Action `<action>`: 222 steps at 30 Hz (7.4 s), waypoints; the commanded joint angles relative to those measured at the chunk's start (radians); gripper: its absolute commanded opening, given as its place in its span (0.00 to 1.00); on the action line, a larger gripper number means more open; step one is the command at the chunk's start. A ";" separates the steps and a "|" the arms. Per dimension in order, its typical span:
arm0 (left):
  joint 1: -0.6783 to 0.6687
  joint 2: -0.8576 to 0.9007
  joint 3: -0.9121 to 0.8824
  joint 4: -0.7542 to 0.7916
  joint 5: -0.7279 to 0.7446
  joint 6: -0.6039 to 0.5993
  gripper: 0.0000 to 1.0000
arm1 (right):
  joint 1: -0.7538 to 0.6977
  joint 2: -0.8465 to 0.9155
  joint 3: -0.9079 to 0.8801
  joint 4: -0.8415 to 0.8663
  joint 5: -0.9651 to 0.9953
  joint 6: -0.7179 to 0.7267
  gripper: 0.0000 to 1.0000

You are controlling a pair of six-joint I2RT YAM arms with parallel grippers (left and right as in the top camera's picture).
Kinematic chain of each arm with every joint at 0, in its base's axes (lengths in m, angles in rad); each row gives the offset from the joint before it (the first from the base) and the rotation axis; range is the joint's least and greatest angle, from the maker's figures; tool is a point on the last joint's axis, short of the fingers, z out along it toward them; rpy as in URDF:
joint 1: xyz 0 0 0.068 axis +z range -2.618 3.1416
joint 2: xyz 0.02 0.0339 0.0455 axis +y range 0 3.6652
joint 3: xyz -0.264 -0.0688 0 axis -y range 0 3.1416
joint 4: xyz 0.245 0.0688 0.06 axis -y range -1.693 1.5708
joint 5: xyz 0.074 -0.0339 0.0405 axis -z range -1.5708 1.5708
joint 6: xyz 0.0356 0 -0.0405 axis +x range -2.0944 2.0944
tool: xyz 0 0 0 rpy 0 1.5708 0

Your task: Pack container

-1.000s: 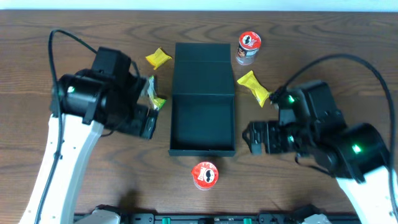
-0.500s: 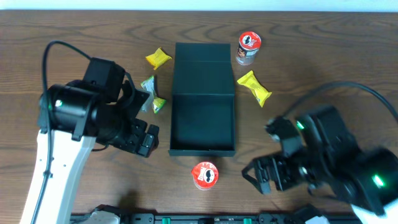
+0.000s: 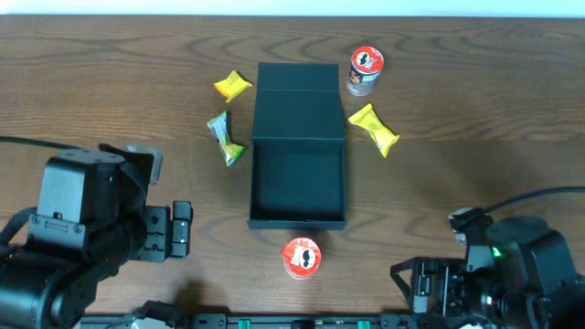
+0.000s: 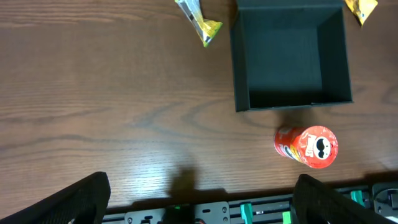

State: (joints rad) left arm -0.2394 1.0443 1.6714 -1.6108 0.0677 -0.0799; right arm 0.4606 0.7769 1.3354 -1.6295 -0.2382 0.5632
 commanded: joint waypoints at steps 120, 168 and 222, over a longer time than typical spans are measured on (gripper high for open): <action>-0.003 0.021 0.009 0.077 -0.080 0.006 0.95 | 0.514 0.772 -0.301 1.079 -0.197 0.520 0.70; -0.003 0.096 0.008 0.166 -0.066 0.005 0.95 | -0.006 0.819 -0.302 1.307 -0.318 0.414 0.62; -0.003 0.101 0.006 0.231 -0.079 0.051 0.96 | 0.064 0.879 -0.301 1.318 -0.051 0.397 0.01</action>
State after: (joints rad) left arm -0.2398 1.1431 1.6714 -1.3792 -0.0010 -0.0471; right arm 0.5163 1.6440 1.0359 -0.3038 -0.3305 0.9684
